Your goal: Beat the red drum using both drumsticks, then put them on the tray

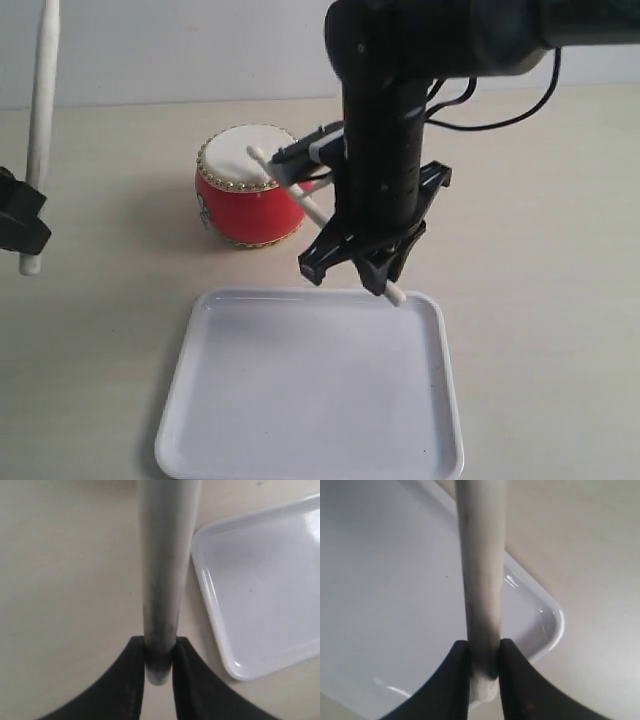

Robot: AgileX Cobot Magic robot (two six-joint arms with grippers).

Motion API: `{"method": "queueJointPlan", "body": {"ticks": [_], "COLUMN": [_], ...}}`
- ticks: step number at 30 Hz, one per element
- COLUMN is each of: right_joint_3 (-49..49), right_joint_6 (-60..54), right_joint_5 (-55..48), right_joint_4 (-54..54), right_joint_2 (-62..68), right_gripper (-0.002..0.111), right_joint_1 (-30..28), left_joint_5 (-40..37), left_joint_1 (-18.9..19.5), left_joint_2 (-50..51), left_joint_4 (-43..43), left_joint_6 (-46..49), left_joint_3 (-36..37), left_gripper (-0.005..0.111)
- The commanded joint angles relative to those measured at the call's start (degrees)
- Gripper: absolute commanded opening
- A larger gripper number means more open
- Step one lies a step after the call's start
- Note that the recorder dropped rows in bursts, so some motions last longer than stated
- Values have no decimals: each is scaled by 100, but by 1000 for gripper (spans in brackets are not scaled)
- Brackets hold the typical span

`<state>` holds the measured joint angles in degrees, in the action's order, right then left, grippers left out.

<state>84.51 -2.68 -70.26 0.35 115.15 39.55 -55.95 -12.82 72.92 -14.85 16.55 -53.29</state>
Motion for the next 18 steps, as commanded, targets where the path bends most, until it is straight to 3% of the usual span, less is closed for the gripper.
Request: {"method": "queueJointPlan", "body": {"ticks": [1, 9, 13, 18], "right_joint_3": [-9, 228, 272, 272], "right_joint_6": [-49, -49, -16, 47], "right_joint_5": [30, 30, 30, 30], "right_joint_4": [-154, -181, -181, -181], "right_joint_2": [-28, -1586, -2421, -3157], "right_gripper": [0, 0, 0, 0], "right_joint_1": [-39, -39, -39, -39], "left_joint_5": [301, 273, -121, -1027], "left_joint_1": [3, -642, -903, -912], "left_joint_2": [-240, 1007, 2182, 3420], "left_joint_4": [-100, -88, -43, 157], "left_joint_6": [-49, 119, 141, 165], "left_joint_3": [55, -183, -732, -1618], "left_gripper": [0, 0, 0, 0]}}
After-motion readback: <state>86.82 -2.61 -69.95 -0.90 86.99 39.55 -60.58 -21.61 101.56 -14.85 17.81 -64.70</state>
